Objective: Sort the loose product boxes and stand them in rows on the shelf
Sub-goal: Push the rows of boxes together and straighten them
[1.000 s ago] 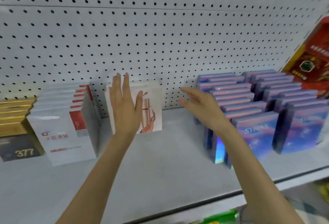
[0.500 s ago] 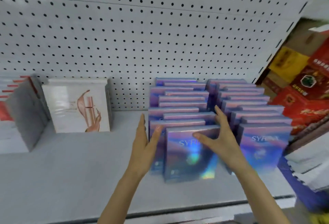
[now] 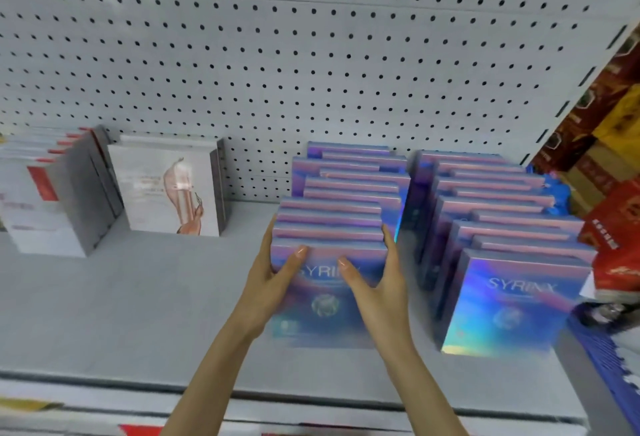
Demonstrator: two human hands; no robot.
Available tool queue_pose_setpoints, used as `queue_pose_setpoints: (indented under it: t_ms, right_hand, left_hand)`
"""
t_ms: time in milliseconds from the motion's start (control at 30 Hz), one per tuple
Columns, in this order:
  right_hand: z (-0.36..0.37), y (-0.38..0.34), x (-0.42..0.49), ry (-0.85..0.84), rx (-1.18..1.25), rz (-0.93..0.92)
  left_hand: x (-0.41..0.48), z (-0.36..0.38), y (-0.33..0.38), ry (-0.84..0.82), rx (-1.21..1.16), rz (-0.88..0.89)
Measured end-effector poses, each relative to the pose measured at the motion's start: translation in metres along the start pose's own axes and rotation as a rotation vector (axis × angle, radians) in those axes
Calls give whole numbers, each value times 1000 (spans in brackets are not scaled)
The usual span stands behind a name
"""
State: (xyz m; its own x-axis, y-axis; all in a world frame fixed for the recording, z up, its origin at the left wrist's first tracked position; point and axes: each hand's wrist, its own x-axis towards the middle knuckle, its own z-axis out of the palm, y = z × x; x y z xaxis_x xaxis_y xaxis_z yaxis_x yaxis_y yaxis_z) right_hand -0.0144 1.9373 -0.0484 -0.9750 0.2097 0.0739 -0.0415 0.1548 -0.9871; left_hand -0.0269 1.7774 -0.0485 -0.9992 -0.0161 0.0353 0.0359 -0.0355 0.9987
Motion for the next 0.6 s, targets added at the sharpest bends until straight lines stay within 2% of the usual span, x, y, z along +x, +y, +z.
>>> queue_pose_setpoints:
  t_ms: [167,367,500,600]
  right_hand:
    - [-2,-3,0,-14,81,31]
    - [-24,-19,29,-40,70,3]
    - [-31,-36,66,1,88,55]
    - [-32,-40,90,-39,50,132]
  left_hand:
    - [3,0,4,-39,-19,-26]
    - [20,-18,25,-105,-30,-75]
    - [52,-20,44,-100,22,-89]
    - [77,-12,53,-158,60,-101]
